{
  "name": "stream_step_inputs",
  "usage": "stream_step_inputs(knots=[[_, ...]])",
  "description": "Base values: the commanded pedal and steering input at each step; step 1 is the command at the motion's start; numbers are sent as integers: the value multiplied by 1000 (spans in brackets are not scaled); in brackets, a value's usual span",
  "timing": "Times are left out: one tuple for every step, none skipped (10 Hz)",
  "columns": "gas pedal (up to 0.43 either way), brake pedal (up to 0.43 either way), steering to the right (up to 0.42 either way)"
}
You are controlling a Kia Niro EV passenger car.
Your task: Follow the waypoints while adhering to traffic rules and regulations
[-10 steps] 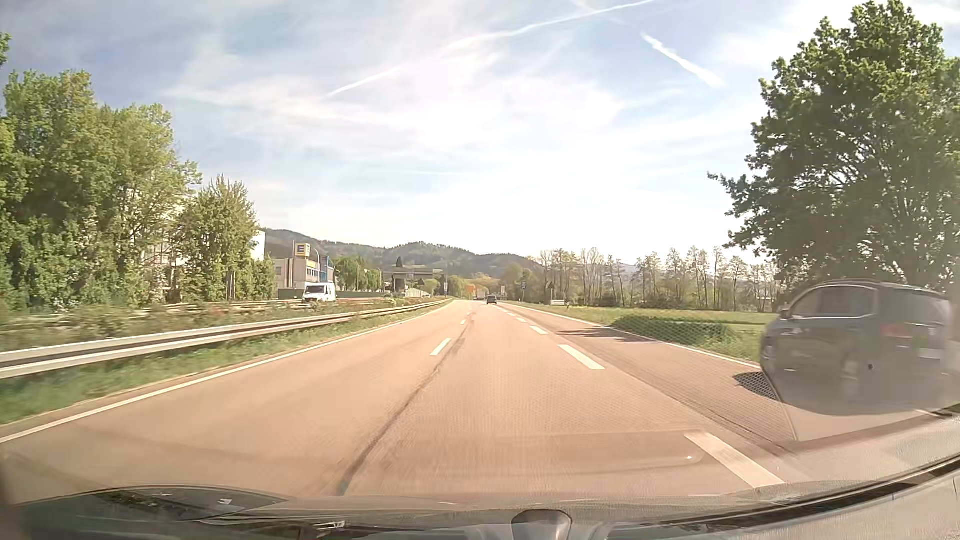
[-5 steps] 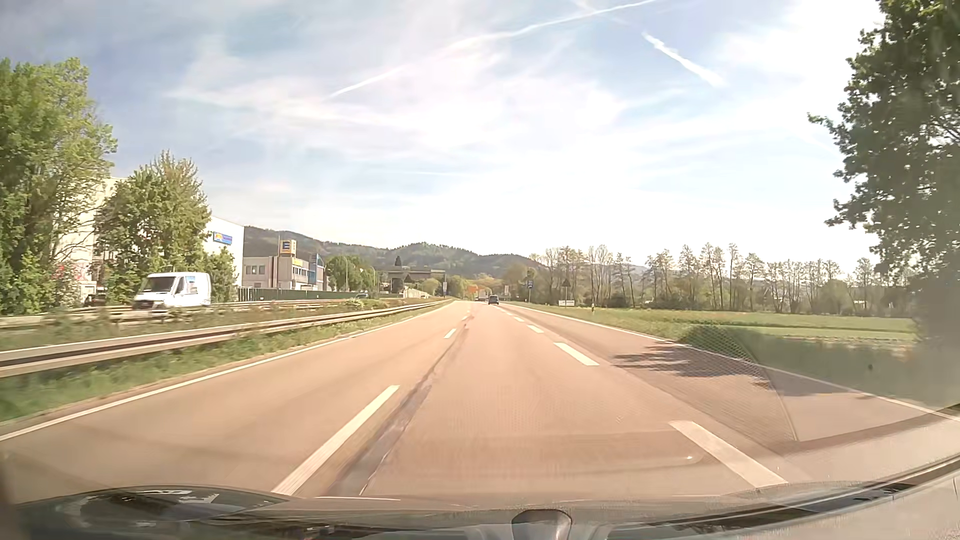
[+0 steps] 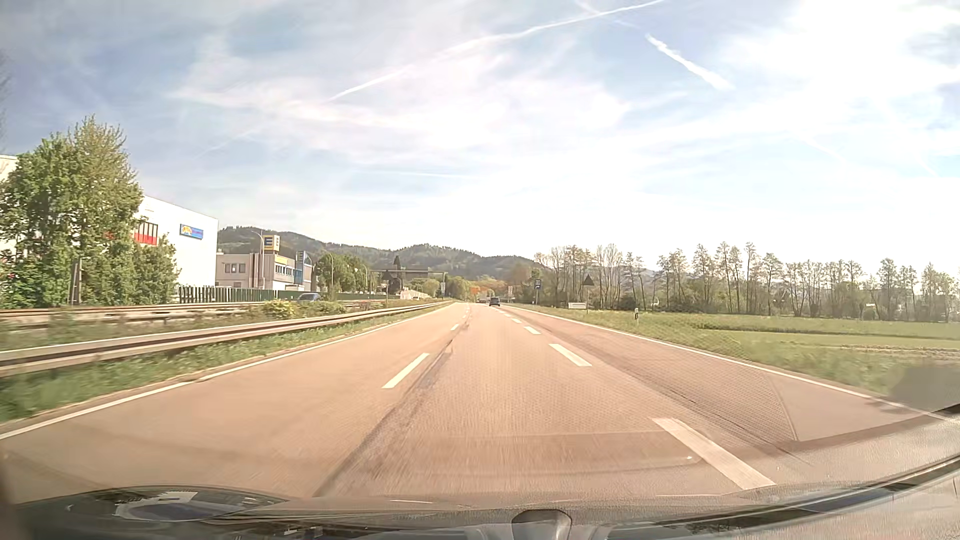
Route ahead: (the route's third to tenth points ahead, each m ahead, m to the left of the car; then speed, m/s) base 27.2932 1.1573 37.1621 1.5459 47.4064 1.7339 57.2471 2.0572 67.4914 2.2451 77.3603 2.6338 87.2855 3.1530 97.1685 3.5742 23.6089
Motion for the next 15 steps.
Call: stream_step_inputs(knots=[[169,0,-2],[169,0,-2],[169,0,-2],[169,0,-2],[169,0,-2],[169,0,-2],[169,0,-3],[169,0,-3],[169,0,-3],[169,0,-3],[169,0,-4],[169,0,-4],[169,0,-4],[169,0,-4],[169,0,-4]])
